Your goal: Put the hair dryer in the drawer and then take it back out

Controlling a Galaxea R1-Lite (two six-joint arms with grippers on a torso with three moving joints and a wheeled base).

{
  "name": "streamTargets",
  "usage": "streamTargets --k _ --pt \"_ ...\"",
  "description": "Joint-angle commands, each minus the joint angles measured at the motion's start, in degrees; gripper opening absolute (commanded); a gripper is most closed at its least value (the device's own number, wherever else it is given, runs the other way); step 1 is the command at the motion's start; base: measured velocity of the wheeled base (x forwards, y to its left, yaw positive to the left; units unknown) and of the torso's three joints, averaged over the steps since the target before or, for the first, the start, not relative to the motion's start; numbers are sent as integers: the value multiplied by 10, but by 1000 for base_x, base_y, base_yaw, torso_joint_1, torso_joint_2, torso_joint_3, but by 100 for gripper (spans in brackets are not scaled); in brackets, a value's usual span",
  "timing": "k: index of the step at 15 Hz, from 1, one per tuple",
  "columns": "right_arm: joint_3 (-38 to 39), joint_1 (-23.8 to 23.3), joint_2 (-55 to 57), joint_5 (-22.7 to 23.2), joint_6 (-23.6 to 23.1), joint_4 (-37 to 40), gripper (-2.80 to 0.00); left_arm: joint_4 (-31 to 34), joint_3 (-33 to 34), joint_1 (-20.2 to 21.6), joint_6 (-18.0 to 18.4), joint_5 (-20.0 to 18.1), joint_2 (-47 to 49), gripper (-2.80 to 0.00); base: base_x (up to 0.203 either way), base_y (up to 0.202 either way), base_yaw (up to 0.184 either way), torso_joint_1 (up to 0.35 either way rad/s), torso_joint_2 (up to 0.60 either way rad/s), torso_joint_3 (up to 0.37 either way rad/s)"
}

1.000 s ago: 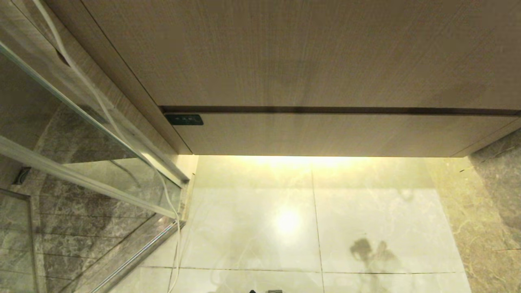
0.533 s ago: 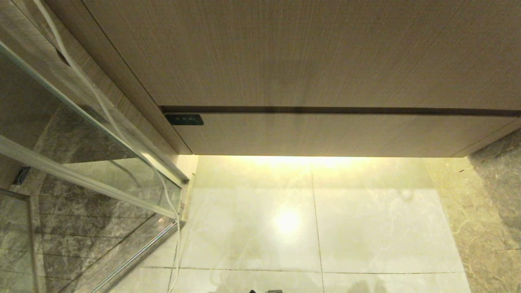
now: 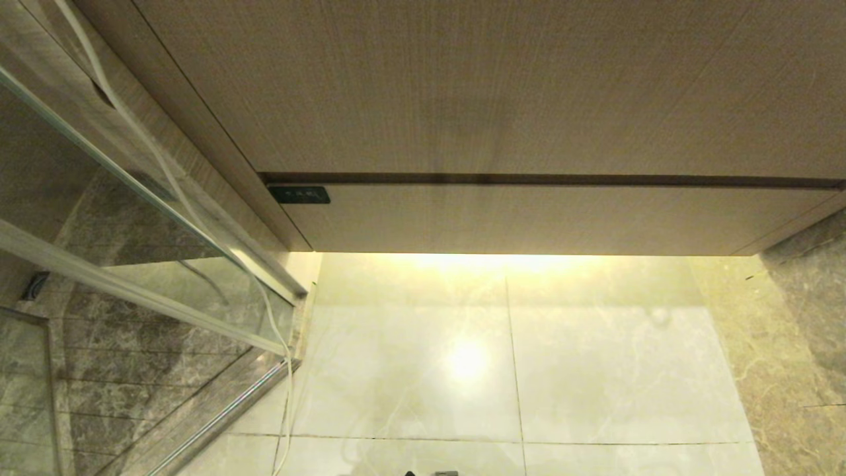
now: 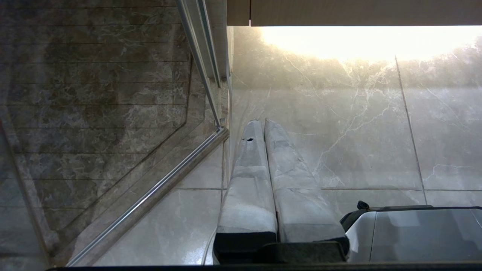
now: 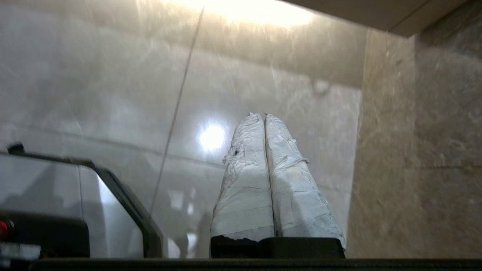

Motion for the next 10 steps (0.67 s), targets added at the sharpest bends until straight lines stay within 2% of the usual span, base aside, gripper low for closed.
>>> streamTargets --k 1,2,4,5,6,10 --pt "12 5 -99 4 20 -3 -280 0 0 0 0 0 0 -280 0 0 0 0 0 0" --pt "14 5 -106 5 47 -4 -280 0 0 0 0 0 0 -280 0 0 0 0 0 0" --pt "16 6 -104 5 66 0 -280 0 0 0 0 0 0 -280 0 0 0 0 0 0" --pt "16 6 -104 4 107 19 -280 0 0 0 0 0 0 -280 0 0 0 0 0 0" --pt "17 6 -104 -2 125 25 -280 0 0 0 0 0 0 -280 0 0 0 0 0 0" --pt "16 5 -104 -4 119 28 -280 0 0 0 0 0 0 -280 0 0 0 0 0 0"
